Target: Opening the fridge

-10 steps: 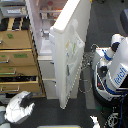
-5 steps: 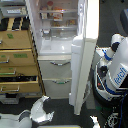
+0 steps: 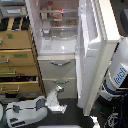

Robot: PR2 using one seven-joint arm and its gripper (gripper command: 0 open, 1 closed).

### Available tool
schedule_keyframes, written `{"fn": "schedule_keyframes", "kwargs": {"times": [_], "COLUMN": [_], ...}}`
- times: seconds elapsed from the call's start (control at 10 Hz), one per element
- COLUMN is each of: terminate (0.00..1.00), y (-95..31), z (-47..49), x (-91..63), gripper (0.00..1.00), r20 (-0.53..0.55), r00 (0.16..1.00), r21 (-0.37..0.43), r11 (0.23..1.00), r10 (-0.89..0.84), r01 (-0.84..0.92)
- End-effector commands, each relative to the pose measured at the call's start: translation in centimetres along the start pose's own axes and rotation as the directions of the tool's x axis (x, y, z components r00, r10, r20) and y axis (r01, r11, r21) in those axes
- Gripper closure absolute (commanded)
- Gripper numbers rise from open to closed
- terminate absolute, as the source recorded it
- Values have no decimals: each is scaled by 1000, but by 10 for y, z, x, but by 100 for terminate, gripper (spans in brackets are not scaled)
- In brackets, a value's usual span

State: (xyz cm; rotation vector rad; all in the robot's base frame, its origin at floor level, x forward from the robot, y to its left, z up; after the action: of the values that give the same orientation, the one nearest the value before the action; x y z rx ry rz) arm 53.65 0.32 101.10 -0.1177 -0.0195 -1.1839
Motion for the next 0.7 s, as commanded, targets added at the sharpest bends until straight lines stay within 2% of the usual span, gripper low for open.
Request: {"fn": "schedule_keyframes", "kwargs": {"times": [0.1, 0.3, 0.5, 0.7], "terminate": [0, 0, 0, 0], "y": [-147, -201, -311, -417], "z": [-106, -93, -75, -54], "x": [436, 529, 599, 635], "gripper": [0, 0, 0, 0], "r20": [6, 30, 38, 61], "r00": [926, 943, 928, 902], "r21": [-15, -19, 5, -16], "r11": [925, 943, 929, 903], "r10": [-378, -332, -370, -428], "r01": [378, 332, 370, 429]}}
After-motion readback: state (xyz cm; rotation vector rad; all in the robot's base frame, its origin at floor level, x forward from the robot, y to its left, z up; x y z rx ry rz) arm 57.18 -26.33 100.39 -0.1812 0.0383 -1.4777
